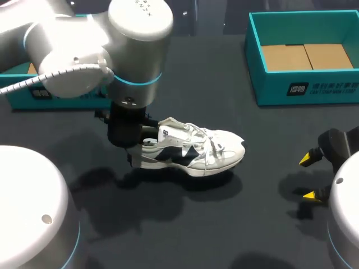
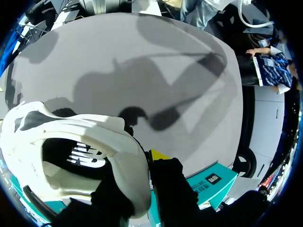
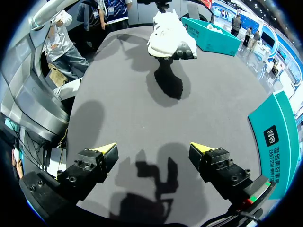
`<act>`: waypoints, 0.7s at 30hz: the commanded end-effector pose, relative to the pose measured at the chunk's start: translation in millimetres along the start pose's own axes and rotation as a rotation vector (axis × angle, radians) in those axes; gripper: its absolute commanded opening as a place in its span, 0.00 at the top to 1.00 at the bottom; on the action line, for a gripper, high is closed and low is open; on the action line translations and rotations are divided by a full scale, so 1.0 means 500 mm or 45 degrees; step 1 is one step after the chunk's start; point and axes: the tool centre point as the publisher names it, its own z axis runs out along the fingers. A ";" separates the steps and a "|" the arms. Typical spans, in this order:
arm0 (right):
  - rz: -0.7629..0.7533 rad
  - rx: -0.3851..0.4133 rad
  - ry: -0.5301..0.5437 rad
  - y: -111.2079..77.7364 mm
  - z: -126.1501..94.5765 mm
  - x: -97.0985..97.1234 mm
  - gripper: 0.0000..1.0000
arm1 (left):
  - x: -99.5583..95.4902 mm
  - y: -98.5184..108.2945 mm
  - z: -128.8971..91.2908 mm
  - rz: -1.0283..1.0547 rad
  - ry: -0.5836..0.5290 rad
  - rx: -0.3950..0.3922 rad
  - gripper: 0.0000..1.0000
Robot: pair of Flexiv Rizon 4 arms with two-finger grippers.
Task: Take the shoe out of the shoebox, open the shoe tongue, remove and reinsert the insole, then place the shoe into the shoebox
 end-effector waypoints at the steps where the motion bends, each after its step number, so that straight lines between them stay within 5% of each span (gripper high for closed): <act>1: -0.001 0.001 -0.004 0.000 -0.002 0.005 0.00 | -0.052 0.005 0.030 -0.010 0.046 0.002 1.00; 21: -0.001 0.001 -0.004 0.000 -0.002 0.005 0.00 | -0.138 -0.012 0.117 -0.061 0.089 -0.048 1.00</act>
